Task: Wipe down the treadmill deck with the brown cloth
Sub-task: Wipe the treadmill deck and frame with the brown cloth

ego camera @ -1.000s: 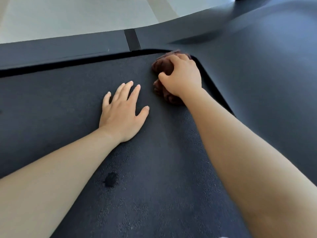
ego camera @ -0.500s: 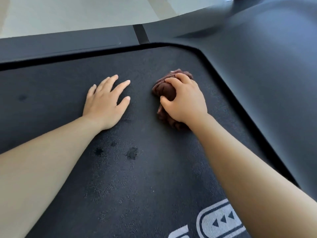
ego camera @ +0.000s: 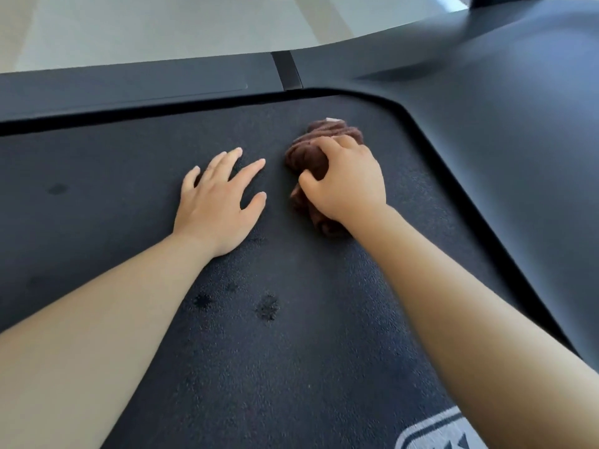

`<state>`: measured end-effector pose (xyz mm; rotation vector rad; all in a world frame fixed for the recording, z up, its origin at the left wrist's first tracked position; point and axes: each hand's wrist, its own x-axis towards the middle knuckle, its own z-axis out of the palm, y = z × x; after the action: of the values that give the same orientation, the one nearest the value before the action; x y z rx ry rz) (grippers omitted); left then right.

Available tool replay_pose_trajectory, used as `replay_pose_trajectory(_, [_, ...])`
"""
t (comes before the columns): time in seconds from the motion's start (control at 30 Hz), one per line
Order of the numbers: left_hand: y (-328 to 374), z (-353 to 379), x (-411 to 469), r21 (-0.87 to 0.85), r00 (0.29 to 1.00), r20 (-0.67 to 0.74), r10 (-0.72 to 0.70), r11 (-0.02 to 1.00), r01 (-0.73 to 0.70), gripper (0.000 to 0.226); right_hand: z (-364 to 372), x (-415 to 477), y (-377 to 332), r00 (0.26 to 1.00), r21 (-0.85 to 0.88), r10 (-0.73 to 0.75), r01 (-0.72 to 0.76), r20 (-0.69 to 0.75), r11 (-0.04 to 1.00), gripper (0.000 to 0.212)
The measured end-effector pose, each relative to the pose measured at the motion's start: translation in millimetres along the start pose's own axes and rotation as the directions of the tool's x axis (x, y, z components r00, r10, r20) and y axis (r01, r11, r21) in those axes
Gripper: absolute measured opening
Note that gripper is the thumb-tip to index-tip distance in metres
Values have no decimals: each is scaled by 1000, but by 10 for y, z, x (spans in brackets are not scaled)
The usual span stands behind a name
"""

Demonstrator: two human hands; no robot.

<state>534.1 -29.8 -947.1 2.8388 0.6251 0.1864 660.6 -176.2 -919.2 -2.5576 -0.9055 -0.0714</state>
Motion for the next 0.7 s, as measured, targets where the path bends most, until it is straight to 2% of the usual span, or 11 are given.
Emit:
replay_pose_trajectory(0.07, [-1,5,14,-6,1000,-7,2,1000,-2,52,4,-111,7,1000,29,-23,23,-21,999,45])
replay_pose_trajectory(0.17, [-6,17,11,-11,1000,-15,4,1000,-4,52,22,47,14,999,73,18,-15,-30,997,44])
replay_pose_trajectory(0.37, [-6,25,15,-10,1000,-20,8,1000,-8,52,190,753,-65,995,28,101,-101,-15,995,51])
replay_pose_trajectory(0.5, [-22,37,19,-4,1000,-23,5,1000,-5,52,231,1018,-70,996,14,93,-93,-6,996,49])
replay_pose_trajectory(0.6, [-26,44,19,2,1000,-17,9,1000,-9,53,206,950,-48,998,-8,60,-59,24,998,52])
replay_pose_trajectory(0.7, [-24,35,32,-12,1000,1,10,1000,-10,51,58,497,-30,998,-19,19,-18,57,1000,52])
